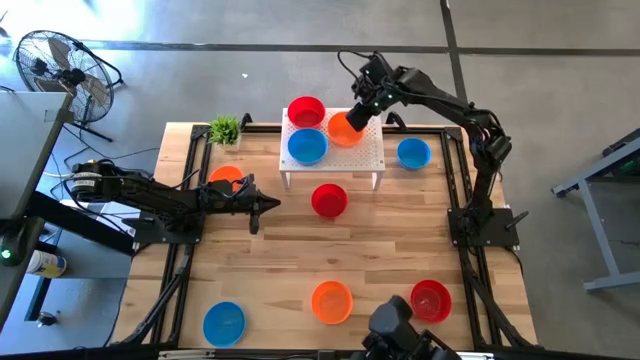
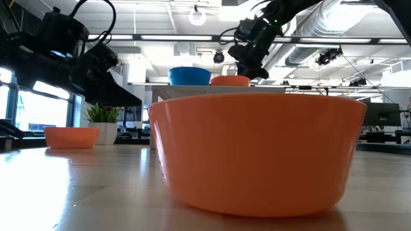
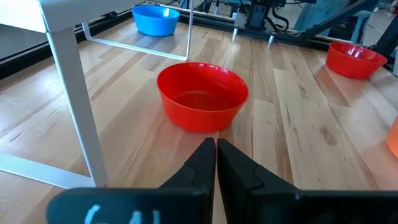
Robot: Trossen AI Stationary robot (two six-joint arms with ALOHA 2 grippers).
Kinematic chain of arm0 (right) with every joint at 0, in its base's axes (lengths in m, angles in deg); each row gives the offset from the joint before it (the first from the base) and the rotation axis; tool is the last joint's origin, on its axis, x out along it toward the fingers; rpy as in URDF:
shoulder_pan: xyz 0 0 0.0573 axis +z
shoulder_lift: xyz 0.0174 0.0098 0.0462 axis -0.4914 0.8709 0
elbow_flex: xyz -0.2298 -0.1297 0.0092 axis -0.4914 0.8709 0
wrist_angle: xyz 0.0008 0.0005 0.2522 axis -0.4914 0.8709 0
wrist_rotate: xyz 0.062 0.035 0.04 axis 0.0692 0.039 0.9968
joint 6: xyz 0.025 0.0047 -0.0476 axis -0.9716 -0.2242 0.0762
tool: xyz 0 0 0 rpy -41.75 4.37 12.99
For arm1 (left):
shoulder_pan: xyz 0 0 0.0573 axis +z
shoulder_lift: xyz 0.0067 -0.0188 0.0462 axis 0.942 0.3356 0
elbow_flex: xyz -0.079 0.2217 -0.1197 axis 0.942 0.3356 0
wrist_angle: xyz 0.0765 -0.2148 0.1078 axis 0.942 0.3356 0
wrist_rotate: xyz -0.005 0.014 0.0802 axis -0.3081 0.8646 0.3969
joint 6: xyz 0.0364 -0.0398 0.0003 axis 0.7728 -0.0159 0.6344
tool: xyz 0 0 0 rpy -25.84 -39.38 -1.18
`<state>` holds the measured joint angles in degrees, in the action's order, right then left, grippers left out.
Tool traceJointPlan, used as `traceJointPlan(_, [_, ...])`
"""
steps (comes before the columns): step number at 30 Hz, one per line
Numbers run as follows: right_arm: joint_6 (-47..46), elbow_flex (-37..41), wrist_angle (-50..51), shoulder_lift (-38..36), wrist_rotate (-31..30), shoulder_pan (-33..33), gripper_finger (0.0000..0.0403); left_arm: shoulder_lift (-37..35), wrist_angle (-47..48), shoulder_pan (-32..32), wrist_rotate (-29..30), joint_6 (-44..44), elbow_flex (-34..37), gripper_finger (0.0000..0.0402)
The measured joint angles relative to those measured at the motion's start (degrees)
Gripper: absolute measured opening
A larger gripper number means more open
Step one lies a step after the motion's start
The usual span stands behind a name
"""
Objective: Pick & Place Mini bowls
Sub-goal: Put the middle orange bowl on the shelf, then stack the top orange bowl on top of the orange bowl on the shelf
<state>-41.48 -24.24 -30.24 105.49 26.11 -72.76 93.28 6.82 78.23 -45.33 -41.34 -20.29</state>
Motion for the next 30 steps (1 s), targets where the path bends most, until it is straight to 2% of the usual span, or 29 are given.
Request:
traceJointPlan(9, [0.52, 0.0, -5.05, -1.26, 0.31, 0.2, 0.0078, 0.0, -0.04, 0.01, -0.08, 0.02, 0.0, 0.0014])
traceJointPlan(14, [8.2, -0.02, -5.31, -4.98, 1.23, 2.36, 0.0076, 0.0, -0.07, 0.0, 0.02, 0.04, 0.0, 0.0014])
traceJointPlan(18, [12.35, -0.02, -7.4, -6.26, 0.43, 5.59, 0.0055, 0.0, -0.11, -0.01, 0.02, 0.04, 0.0, 0.0014])
traceJointPlan(23, [16.56, 0.31, -10.67, -6.32, 1.05, 9.72, 0.0011, 0.0, -0.09, 0.0, -0.04, 0.04, 0.0, 0.0014])
traceJointPlan(26, [16.27, 4.84, -16.27, -7.82, 2.85, 11.06, 0.0004, 0.0, -0.04, 0.02, -0.06, 0.04, 0.0, 0.0014])
traceJointPlan(30, [14.23, 16.92, -27.44, -12.64, 3.97, 12.07, 0.0003, 0.0, 0.31, 0.02, -0.24, 0.04, 0.0, 0.0014])
